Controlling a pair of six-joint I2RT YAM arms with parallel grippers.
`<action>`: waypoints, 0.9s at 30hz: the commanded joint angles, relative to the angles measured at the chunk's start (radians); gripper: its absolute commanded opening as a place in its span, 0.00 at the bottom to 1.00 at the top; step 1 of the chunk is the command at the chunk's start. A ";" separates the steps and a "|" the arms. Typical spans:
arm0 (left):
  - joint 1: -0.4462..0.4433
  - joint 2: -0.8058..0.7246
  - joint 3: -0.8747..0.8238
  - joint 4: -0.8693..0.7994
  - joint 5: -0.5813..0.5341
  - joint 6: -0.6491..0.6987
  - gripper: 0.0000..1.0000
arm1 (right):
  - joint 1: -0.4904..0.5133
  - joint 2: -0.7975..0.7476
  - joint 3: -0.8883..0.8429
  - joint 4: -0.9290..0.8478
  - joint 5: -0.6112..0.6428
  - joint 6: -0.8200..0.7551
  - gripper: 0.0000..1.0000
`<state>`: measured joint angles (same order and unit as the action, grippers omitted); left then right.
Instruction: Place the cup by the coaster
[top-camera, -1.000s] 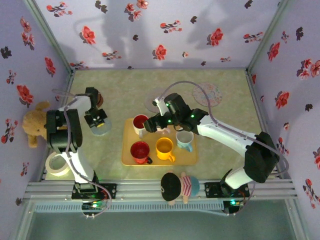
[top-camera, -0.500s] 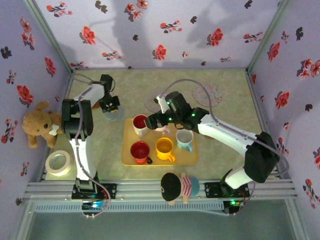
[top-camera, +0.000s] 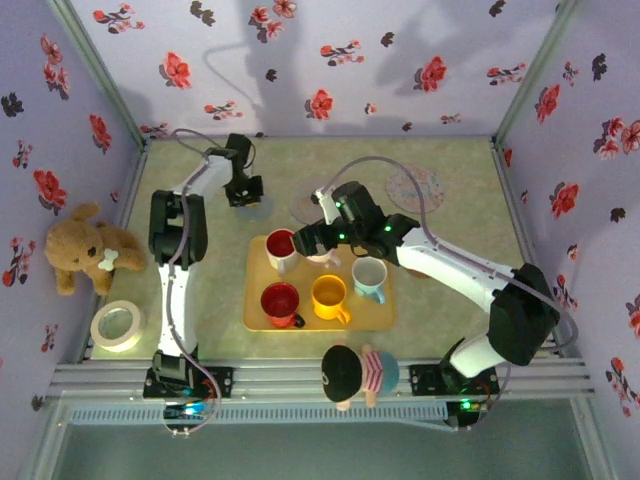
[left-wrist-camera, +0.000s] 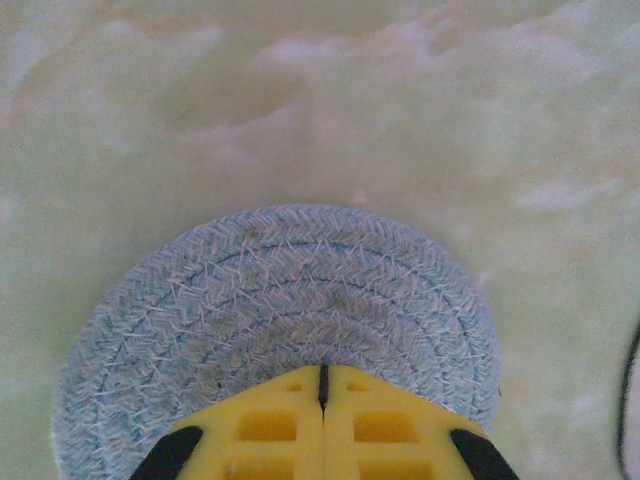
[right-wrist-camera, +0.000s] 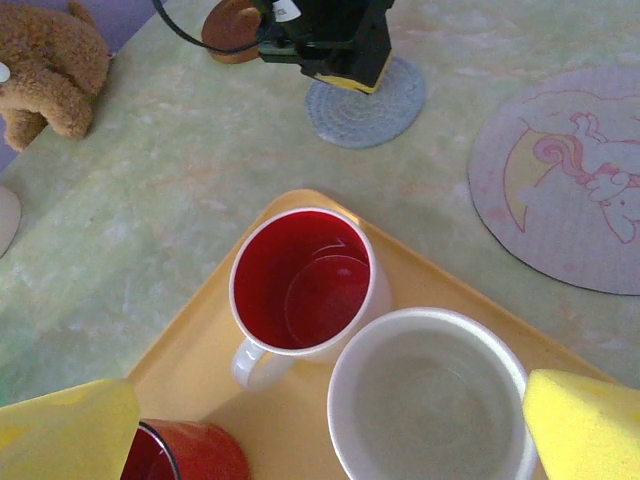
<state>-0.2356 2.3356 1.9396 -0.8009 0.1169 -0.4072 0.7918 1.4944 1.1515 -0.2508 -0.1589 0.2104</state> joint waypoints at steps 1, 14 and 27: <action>-0.016 0.054 0.053 -0.040 0.029 0.013 0.00 | -0.008 -0.026 -0.012 0.015 0.035 0.012 1.00; -0.024 0.111 0.133 -0.050 0.004 -0.011 0.00 | -0.012 -0.041 -0.031 0.012 0.058 0.026 1.00; -0.039 0.007 0.162 -0.043 0.030 -0.044 0.13 | -0.012 -0.045 -0.020 0.003 0.055 0.024 1.00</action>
<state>-0.2611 2.4035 2.0605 -0.8242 0.1352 -0.4370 0.7853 1.4849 1.1290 -0.2512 -0.1257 0.2203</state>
